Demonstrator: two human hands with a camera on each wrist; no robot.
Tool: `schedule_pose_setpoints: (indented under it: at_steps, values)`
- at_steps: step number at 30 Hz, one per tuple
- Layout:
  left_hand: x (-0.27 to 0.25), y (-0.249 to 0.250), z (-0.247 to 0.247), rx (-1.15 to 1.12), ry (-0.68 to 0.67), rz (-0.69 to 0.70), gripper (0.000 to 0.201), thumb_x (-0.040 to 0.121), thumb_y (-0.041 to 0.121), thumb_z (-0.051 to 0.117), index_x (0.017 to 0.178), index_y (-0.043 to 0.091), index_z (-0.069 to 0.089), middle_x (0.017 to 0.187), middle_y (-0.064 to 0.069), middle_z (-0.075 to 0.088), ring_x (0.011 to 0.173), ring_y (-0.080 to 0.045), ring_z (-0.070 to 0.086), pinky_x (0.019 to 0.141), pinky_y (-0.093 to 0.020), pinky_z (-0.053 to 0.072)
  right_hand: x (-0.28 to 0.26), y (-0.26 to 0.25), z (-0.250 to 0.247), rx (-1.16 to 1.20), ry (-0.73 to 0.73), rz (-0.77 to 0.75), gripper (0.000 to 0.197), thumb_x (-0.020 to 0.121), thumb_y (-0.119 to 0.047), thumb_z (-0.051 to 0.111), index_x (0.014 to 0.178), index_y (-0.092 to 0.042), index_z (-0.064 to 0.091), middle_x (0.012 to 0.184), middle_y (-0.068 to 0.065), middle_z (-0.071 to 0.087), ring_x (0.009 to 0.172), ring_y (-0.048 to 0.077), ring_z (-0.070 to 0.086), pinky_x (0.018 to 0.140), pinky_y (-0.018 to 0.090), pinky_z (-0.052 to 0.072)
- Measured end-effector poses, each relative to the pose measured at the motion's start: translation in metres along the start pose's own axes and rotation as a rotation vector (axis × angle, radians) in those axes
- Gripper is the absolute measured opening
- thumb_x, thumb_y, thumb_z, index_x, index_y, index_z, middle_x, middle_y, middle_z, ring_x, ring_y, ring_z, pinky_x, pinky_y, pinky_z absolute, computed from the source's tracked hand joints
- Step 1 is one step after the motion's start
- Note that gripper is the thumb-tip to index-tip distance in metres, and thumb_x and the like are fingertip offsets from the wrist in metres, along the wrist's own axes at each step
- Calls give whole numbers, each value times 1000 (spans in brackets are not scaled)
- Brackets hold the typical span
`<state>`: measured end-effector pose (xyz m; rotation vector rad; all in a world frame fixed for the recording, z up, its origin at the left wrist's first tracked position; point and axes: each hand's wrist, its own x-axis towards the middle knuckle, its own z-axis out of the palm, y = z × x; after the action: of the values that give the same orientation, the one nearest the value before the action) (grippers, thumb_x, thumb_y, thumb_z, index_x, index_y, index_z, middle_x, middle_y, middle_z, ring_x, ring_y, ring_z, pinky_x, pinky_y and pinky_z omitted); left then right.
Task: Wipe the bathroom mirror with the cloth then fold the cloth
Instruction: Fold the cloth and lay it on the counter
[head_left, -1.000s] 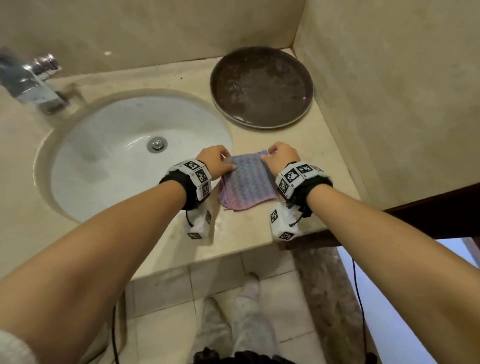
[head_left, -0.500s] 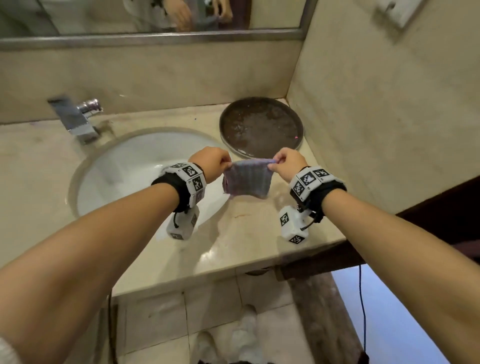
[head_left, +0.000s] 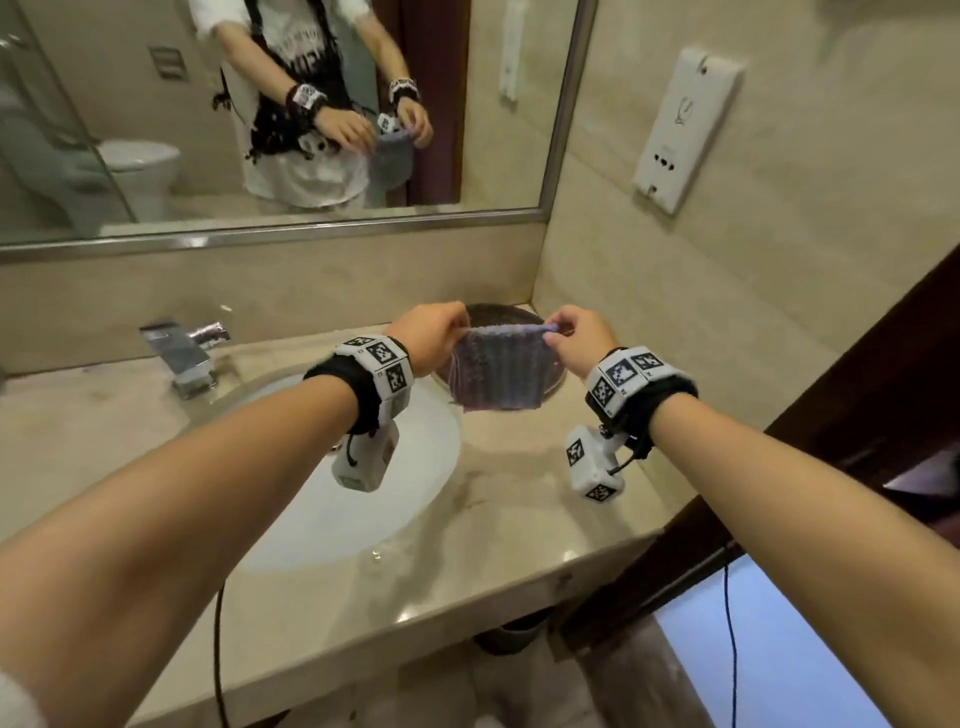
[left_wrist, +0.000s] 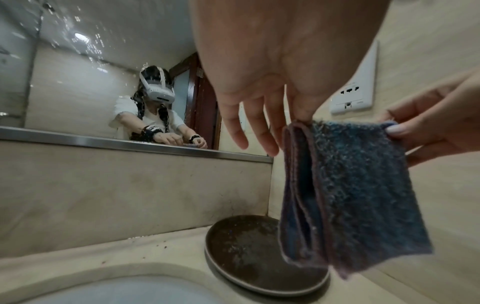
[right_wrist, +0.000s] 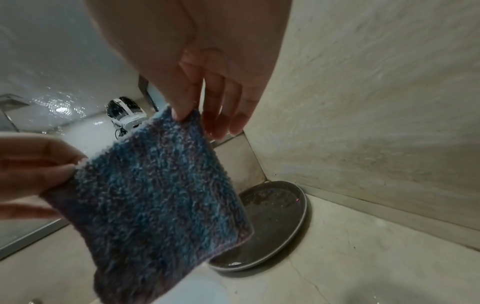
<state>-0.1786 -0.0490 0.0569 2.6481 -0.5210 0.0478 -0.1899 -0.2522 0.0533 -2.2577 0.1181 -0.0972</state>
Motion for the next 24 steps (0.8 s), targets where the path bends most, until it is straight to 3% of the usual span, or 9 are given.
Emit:
schedule_pose_setpoints:
  at_steps: [2,4,8,12,14,17,20,22,24]
  values:
    - [9,-2,5,-19,-9,-15,19,96,22,45,105,12,58,106,-14,66,96,-33,60,84,-40,49,8,4,2,-5,8,16,7,87,-3,58,85,-9,62,83,11,59,81,27,58,83,46,52]
    - [21,-6,13,-16,-19,-27,18,96,22,45,105,13,59,104,-13,67,93,-32,61,82,-40,50,21,13,5,-14,16,31,9,87,-3,58,94,-3,63,83,11,59,80,26,58,82,44,51]
    - [56,-24,35,26,-50,-39,17,95,25,48,104,16,60,103,-11,68,93,-31,61,80,-37,49,63,34,15,-46,-25,81,10,87,-4,60,95,-3,65,83,9,59,80,23,56,73,30,47]
    - [105,-46,54,26,-54,-72,17,94,23,50,105,14,59,107,-11,66,98,-31,59,81,-36,47,118,46,29,-40,-77,138,9,87,-6,60,95,-7,66,79,5,55,74,20,52,68,33,48]
    - [130,-56,59,25,-27,-95,16,94,22,49,105,14,58,109,-9,64,100,-31,58,81,-36,46,147,48,36,-11,-91,151,9,86,-4,61,83,-12,64,68,2,54,64,18,51,60,29,45]
    - [164,-66,62,85,60,-126,18,96,24,45,106,14,55,110,-10,60,96,-34,59,79,-42,48,192,57,46,92,-36,138,25,82,2,62,69,-20,60,65,6,58,66,23,57,71,39,53]
    - [187,-72,71,228,78,-86,21,97,22,42,111,11,53,111,-14,55,88,-38,60,66,-43,44,216,62,53,95,65,74,15,84,2,58,88,-10,67,74,1,62,71,16,57,76,33,52]
    - [194,-77,86,320,8,-46,21,95,20,46,113,10,51,111,-15,53,87,-38,60,61,-41,39,223,73,59,30,78,64,16,86,1,56,94,-7,67,81,0,61,76,15,56,72,24,45]
    - [194,-82,109,415,-190,14,24,94,19,48,117,11,48,115,-14,53,94,-36,60,64,-40,40,224,93,68,-139,-40,115,16,85,1,58,92,-9,68,83,3,62,78,18,56,68,21,39]
